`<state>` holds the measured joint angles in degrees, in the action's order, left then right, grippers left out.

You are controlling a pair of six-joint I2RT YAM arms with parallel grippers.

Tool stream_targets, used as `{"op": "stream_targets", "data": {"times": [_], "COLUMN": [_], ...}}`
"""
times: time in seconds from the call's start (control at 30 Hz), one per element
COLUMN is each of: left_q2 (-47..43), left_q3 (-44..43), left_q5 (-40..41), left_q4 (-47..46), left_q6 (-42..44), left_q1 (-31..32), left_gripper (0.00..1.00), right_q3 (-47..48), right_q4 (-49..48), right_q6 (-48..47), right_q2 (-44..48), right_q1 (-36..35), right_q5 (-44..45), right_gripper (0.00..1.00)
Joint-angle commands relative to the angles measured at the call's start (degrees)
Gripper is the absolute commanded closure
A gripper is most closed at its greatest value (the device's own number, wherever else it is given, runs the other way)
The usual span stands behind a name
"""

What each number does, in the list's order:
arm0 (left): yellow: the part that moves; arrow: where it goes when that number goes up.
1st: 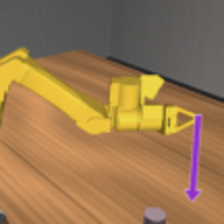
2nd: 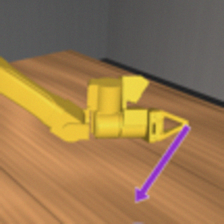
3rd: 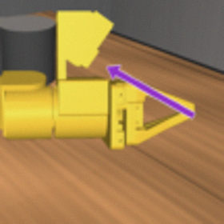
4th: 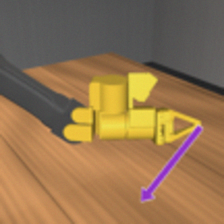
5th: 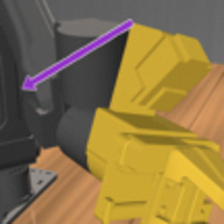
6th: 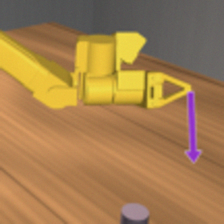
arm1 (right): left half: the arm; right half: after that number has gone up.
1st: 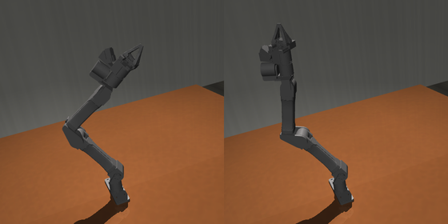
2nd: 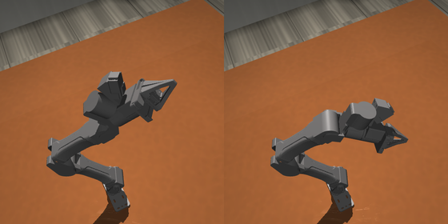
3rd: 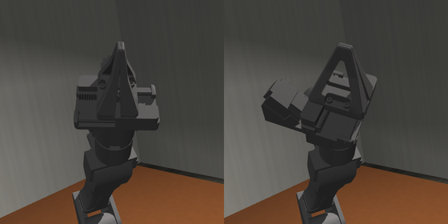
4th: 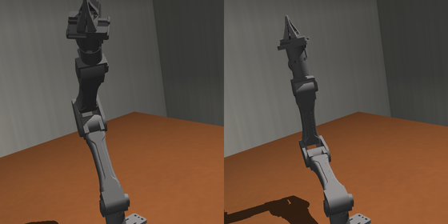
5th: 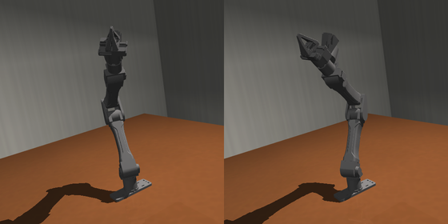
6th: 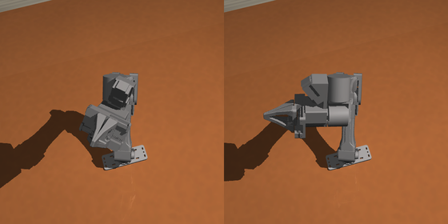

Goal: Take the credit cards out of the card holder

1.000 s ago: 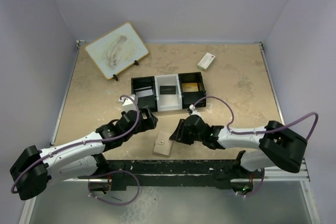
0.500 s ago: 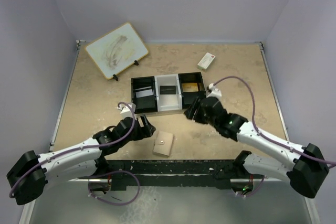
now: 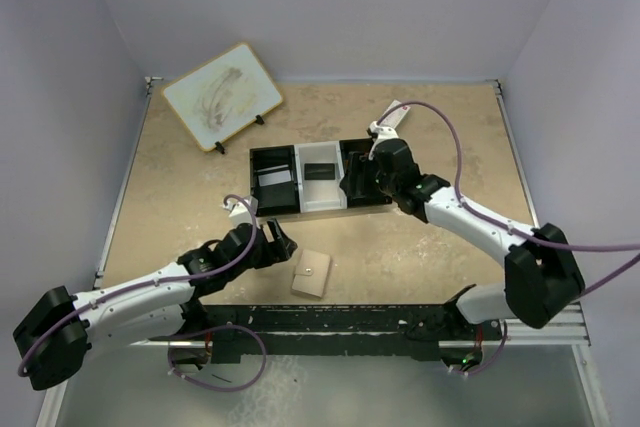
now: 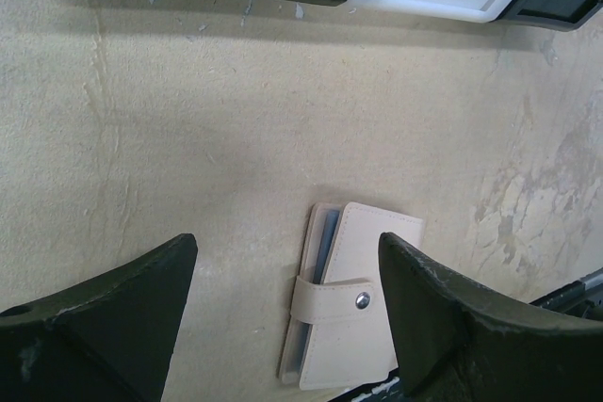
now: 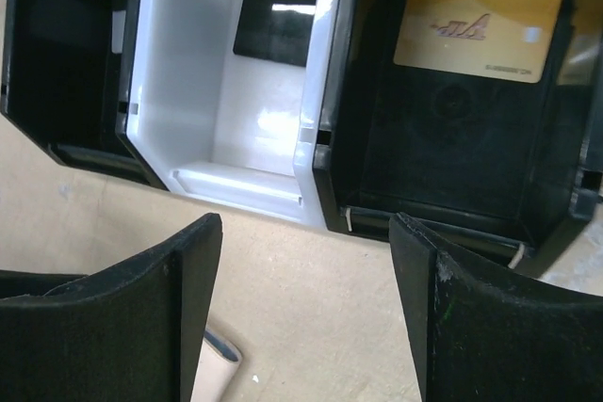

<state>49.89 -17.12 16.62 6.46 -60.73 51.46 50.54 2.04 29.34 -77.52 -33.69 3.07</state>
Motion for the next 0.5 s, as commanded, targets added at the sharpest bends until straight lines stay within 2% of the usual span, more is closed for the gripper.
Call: {"op": "stream_targets", "data": {"times": [0.0,0.23,0.47], "left_q2": [-0.83,-1.09,-2.01], "left_q3": [-0.09,-0.34,-0.78], "left_q5": [-0.59,-0.43,0.09], "left_q4": [-1.63,-0.57,0.73], "left_q6": [-0.62,-0.61,-0.35], "left_q1": [0.13,0.13,0.08], "left_gripper": [0.25,0.25,0.24], "right_q3": [3.76,7.17,6.54], "right_q4": [-4.08,-3.23,-5.01], "right_q6": [-3.11,-2.14,-1.53], "right_q2": [-3.62,-10.62,-12.9], "right_q1": [0.48,0.73,0.73], "right_q5": [-4.91,-6.53,-11.93], "right_gripper": [0.25,0.25,0.25]}}
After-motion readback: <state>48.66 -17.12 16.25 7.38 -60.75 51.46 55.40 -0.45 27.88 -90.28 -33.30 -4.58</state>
